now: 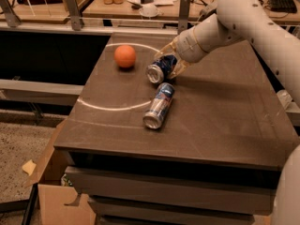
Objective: Move pepsi can near orange
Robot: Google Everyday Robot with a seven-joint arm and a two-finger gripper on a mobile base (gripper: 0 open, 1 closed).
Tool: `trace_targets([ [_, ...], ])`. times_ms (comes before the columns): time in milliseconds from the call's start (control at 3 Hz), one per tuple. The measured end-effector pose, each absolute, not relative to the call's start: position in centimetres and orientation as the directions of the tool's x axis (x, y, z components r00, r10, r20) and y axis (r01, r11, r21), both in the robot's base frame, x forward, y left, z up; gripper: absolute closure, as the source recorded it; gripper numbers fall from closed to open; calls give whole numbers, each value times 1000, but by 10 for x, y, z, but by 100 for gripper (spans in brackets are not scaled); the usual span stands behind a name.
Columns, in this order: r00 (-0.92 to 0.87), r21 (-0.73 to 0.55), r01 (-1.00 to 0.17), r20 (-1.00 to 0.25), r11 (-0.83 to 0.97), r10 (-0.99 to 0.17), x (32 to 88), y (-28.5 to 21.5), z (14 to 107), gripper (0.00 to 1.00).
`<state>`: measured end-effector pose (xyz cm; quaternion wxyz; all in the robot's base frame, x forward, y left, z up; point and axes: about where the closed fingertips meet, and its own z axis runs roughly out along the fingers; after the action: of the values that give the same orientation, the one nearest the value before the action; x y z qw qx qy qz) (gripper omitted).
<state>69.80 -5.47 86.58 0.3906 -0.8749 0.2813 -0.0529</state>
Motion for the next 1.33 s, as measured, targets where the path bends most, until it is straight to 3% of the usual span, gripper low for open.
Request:
trace_targets([
  [333, 820, -714, -454, -101, -533, -563, 712, -39, 856, 100],
  [667, 818, -729, -439, -83, -526, -569, 725, -19, 862, 82],
  [1333, 833, -724, -410, -49, -555, -551, 735, 1, 874, 35],
])
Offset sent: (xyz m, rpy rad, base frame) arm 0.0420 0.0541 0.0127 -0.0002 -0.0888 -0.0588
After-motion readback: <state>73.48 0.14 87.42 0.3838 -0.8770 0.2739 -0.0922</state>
